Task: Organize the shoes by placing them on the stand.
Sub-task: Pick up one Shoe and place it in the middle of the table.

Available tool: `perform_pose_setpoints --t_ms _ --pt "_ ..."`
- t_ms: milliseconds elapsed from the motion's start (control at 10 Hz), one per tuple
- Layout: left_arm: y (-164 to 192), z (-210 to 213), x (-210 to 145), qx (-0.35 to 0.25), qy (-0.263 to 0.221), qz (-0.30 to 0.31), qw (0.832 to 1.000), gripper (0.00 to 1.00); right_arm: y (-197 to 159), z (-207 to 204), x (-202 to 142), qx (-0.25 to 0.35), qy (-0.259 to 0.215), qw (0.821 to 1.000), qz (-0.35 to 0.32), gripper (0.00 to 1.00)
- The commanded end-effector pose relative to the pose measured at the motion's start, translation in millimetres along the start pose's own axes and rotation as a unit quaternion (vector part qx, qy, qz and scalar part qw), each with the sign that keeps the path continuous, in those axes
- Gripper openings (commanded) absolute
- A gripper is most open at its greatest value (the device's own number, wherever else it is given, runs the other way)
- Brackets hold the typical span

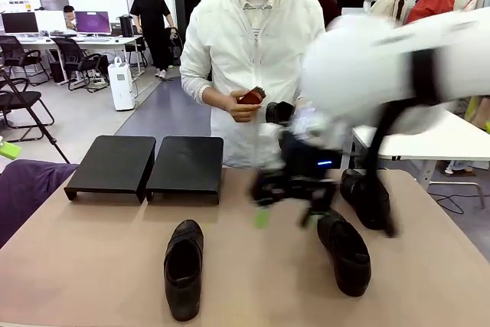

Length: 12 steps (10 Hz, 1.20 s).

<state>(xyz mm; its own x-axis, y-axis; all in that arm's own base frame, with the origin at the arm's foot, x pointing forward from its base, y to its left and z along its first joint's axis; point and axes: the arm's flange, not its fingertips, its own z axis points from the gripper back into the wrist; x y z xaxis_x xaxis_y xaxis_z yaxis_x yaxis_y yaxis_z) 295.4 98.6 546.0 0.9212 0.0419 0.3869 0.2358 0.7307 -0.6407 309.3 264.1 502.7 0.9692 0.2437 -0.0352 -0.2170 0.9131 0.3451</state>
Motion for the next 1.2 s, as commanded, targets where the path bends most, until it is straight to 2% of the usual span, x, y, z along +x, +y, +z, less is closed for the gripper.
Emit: perform_pose_setpoints --t_ms 0,200,300,400,500,600,700,800,900,1100 --pt "0 1 0 -0.01 -0.003 -0.008 1.0 1.0 -117 78 -63 0.005 0.001 0.997 -0.071 1.0" --pt "0 1 0 -0.01 -0.003 -0.008 1.0 1.0 -216 108 -92 0.053 -0.028 0.985 -0.16 1.0" --pt "0 1 0 -0.01 -0.003 -0.008 1.0 1.0 -263 118 -110 0.083 -0.062 0.978 -0.183 1.0" --pt "0 1 0 -0.01 -0.003 -0.008 1.0 1.0 -302 122 -130 0.108 -0.121 0.962 -0.222 1.0" --pt "0 1 0 -0.01 -0.003 -0.008 1.0 1.0 -331 121 -150 0.134 -0.182 0.939 -0.26 1.0" --pt "0 1 0 -0.01 -0.003 -0.008 1.0 1.0 -344 116 -158 0.159 -0.236 0.91 -0.301 1.0" --pt "0 1 0 -0.01 -0.003 -0.008 1.0 1.0 -349 111 -159 0.167 -0.279 0.887 -0.329 1.0" --pt "0 1 0 -0.01 -0.003 -0.008 1.0 1.0 -346 108 -151 0.187 -0.323 0.854 -0.363 1.0" --pt "0 1 0 -0.01 -0.003 -0.008 1.0 1.0 -366 135 -174 0.164 -0.227 0.902 -0.327 1.0" --pt "0 1 0 -0.01 -0.003 -0.008 1.0 1.0 -366 135 -174 0.164 -0.227 0.902 -0.327 1.0"
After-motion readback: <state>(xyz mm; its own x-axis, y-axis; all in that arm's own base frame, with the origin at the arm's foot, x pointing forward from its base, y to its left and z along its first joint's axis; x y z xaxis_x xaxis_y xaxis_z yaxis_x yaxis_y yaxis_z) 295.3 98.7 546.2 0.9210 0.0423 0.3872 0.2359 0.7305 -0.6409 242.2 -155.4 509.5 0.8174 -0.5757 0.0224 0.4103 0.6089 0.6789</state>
